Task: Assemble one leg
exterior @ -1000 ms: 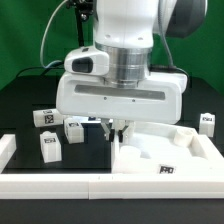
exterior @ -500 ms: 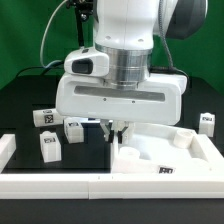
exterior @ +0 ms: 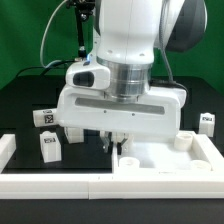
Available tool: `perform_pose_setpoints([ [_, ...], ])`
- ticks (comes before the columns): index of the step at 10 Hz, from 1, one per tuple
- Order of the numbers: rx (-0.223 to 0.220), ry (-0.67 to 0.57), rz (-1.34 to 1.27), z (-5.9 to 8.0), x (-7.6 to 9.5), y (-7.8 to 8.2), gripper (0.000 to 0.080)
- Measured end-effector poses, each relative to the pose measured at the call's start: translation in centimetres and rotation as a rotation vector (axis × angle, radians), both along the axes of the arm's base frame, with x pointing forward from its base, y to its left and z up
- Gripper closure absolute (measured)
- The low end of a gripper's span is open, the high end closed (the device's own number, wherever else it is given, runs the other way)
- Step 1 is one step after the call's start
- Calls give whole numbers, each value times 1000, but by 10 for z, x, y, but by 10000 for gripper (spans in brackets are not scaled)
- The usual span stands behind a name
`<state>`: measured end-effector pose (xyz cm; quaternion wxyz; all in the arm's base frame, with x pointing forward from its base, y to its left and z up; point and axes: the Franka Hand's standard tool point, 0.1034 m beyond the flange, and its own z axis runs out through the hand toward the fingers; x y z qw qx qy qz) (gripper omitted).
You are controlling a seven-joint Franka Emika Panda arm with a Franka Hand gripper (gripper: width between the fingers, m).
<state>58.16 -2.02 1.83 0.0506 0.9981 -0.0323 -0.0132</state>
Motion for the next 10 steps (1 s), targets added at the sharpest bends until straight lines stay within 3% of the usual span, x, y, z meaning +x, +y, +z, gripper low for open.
perform_pose_setpoints([
  [2,-3,-7,3,-3,0,0,738],
  [3,-3,-6,5,-3,0,-1,681],
  [4,-3,-6,5,-3,0,-1,543],
  [5,-3,-6,4,-3,0,-1,543],
  [6,-2,-1,10,-1,-1,-2,408],
  [7,5,15,21,11,-4,-6,230],
  [8,11,19,19,23,-8,-11,230],
  [10,8,29,52,51,-20,-18,155],
])
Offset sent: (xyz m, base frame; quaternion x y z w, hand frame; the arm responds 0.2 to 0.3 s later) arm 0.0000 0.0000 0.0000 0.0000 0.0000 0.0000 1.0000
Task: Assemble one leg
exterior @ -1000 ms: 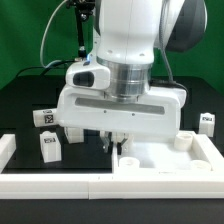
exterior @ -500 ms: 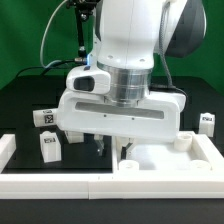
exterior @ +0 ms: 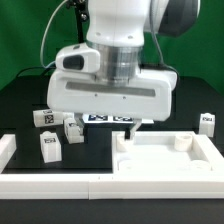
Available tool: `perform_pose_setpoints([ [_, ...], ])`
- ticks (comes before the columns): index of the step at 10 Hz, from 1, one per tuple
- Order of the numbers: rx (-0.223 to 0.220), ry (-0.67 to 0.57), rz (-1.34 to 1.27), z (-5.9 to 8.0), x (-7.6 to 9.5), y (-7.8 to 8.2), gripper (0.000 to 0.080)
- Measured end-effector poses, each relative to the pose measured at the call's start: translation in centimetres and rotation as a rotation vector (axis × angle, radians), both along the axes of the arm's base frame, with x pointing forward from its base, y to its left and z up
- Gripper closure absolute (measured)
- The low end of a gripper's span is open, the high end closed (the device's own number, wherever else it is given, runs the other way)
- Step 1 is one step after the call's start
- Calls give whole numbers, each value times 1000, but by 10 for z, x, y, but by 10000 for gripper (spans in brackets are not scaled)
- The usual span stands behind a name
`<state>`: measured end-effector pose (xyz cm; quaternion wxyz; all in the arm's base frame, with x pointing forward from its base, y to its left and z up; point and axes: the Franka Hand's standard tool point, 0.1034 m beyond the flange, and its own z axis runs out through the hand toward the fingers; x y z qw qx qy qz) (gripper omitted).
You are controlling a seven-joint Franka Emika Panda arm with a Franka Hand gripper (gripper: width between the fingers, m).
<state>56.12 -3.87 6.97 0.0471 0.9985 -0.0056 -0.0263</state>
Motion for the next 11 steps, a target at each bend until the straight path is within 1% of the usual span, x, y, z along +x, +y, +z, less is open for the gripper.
perform_pose_setpoints([
  [1,-2,-1,-3,3,-2,-1,155],
  [4,5,17,164,1,-3,-2,150],
  [5,10,40,202,1,-7,-7,150],
  [6,8,72,182,1,-16,-21,150],
  [7,-11,70,190,4,-21,-34,150],
  [8,-15,83,204,6,-29,-52,150],
  [9,-1,152,180,7,-42,-65,150],
  [10,9,204,159,9,-46,-66,150],
  [11,7,275,150,8,-47,-62,150],
])
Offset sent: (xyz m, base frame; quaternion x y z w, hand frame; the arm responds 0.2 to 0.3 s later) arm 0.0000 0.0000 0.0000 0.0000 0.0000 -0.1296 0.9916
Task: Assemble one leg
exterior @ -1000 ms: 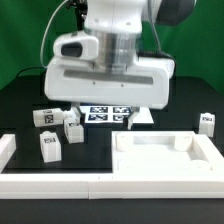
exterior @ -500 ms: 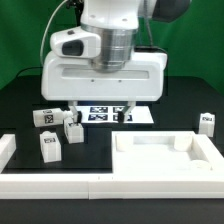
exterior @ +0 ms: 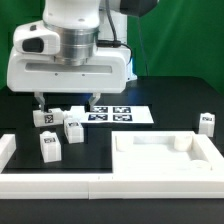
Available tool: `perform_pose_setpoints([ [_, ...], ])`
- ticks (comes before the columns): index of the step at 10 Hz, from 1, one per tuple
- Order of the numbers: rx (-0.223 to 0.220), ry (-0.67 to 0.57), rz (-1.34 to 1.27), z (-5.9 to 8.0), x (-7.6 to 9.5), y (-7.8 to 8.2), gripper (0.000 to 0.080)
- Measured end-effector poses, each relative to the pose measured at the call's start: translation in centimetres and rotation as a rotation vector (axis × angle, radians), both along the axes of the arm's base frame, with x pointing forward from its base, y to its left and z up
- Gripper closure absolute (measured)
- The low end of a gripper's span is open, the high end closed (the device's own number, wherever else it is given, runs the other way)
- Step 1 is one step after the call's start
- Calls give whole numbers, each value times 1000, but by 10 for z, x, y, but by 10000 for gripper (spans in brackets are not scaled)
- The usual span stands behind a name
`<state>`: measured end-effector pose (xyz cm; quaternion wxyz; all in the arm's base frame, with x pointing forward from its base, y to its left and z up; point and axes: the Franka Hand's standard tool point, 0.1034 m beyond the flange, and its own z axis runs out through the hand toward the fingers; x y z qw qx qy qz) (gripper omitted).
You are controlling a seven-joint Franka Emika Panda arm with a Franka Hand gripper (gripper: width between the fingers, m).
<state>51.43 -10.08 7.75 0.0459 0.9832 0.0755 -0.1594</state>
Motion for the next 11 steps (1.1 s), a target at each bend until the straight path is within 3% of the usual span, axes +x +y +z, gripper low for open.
perform_pose_setpoints([
  [2,-7,102,-7,-3,0,2,150],
  [3,-14,220,-39,-6,-11,7,150],
  [5,-53,413,-86,-19,-22,14,150],
  [6,-82,537,-84,-17,-27,14,150],
  [8,-121,631,-75,-22,-26,13,150],
  [10,-106,617,-51,-25,-23,10,150],
  [11,-61,609,9,-24,-20,9,150],
])
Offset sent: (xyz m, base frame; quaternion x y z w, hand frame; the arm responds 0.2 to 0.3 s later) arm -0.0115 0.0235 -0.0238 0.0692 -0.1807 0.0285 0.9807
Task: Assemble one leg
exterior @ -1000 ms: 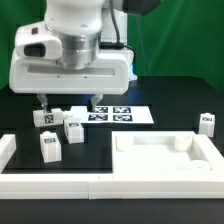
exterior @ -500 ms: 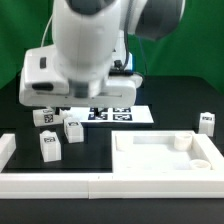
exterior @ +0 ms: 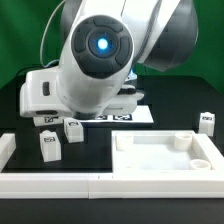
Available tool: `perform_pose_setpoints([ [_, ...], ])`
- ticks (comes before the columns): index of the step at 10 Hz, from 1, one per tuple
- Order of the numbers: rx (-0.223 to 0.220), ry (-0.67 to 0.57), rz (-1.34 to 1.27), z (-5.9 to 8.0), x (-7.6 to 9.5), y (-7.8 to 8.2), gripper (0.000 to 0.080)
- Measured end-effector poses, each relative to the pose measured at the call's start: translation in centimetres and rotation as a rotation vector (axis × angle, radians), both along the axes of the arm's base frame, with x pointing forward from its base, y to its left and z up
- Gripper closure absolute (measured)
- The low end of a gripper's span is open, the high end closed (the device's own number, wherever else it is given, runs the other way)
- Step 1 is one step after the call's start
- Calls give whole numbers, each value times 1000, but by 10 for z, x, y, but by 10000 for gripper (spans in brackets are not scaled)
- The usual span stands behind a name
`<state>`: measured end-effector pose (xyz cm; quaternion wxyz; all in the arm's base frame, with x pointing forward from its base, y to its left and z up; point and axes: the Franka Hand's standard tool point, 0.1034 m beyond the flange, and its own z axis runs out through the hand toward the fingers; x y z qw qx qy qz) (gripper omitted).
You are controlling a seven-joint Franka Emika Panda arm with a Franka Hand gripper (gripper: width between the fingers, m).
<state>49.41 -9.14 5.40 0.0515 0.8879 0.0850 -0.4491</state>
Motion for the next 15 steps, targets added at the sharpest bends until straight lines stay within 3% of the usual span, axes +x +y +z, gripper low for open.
perform_pose_setpoints([
  [1,47,-16,12,9,6,-4,150],
  [4,34,-29,3,9,7,-8,150],
  [5,21,-29,-7,6,6,-8,150],
  [10,-25,-21,-31,-39,-21,0,150],
  [14,-29,-15,-39,-41,-25,0,176],
  [15,-29,-15,-39,-41,-25,0,348],
])
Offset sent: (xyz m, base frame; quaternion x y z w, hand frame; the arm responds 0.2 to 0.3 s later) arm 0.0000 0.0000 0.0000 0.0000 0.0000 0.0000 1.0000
